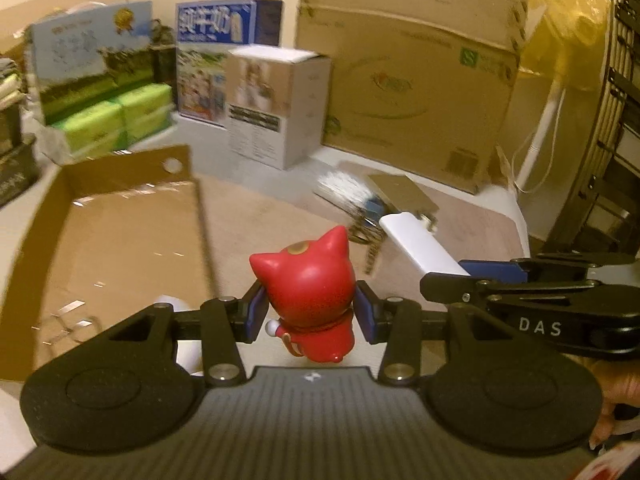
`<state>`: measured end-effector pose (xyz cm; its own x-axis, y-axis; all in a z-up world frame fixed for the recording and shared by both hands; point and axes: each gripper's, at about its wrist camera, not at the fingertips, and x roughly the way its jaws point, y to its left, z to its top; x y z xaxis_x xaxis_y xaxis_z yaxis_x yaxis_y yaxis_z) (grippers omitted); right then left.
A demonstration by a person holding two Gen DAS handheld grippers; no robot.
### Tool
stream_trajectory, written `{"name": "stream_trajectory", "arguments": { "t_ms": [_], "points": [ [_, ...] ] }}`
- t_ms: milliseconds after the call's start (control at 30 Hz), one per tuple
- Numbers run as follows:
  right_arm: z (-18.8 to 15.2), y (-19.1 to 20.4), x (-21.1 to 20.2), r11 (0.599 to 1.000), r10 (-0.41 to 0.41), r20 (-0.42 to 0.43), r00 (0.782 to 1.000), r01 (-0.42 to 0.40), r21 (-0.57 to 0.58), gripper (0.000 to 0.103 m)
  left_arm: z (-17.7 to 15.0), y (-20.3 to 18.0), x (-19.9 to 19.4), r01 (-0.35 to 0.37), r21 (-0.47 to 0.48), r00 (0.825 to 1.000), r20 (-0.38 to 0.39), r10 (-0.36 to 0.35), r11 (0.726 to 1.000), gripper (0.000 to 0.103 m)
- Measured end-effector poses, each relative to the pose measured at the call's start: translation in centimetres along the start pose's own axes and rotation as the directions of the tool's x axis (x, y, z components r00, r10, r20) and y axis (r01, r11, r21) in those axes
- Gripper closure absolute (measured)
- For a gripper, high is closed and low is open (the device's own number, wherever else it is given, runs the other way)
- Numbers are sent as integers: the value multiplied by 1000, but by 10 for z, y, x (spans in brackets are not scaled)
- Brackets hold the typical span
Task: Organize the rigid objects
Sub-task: 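Carry figurine and remote into the cardboard tray, open both tools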
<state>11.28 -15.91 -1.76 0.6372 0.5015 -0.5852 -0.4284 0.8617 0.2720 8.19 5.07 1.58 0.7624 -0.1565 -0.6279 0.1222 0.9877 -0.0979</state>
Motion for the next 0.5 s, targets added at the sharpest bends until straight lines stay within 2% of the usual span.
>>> {"name": "stream_trajectory", "arguments": {
  "t_ms": [333, 500],
  "points": [
    [33, 71, 32, 991, 133, 8, 991, -133, 12, 64, 11, 84, -36, -89, -21, 996, 4, 89, 996, 61],
    [45, 99, 58, 986, 164, -13, 986, -164, 16, 64, 20, 126, -40, -130, -39, 991, 6, 131, 991, 61]
  ]
}}
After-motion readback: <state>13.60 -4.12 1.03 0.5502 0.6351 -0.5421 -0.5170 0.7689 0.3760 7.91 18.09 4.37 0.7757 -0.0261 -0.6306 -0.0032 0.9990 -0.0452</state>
